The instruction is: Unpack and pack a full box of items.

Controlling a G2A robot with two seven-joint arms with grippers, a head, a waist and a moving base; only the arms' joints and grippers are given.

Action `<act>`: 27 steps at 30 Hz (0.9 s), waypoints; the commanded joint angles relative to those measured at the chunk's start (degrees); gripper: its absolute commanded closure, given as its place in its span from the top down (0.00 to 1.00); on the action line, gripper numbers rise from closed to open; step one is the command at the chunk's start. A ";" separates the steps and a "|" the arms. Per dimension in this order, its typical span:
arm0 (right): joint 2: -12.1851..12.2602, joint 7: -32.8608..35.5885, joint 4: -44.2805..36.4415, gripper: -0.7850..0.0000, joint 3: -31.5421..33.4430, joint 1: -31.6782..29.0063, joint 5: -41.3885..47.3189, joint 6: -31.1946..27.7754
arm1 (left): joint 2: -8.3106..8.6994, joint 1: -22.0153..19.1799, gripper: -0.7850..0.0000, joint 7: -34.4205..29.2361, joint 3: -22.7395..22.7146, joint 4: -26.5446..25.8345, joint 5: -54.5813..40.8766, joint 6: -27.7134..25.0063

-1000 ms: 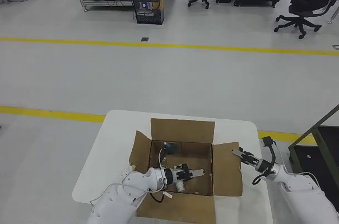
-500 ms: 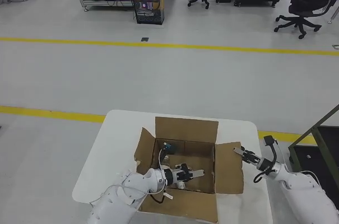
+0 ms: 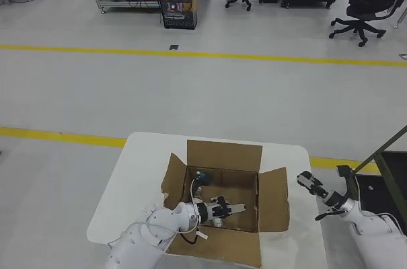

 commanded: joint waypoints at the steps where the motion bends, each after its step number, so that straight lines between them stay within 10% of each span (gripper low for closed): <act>1: 0.21 -7.13 -4.36 0.00 2.41 -2.56 -7.99 0.83 | 0.14 -0.58 1.00 0.02 0.94 0.11 5.39 0.55; 11: -0.98 -37.77 -22.99 0.00 5.81 -16.25 -40.76 17.72 | -0.14 -5.35 1.00 -0.18 5.40 1.61 23.71 8.72; 27: -1.80 -42.39 -24.78 0.00 5.44 -18.34 -42.37 21.32 | -1.56 -9.88 1.00 -6.46 9.68 4.21 29.13 14.75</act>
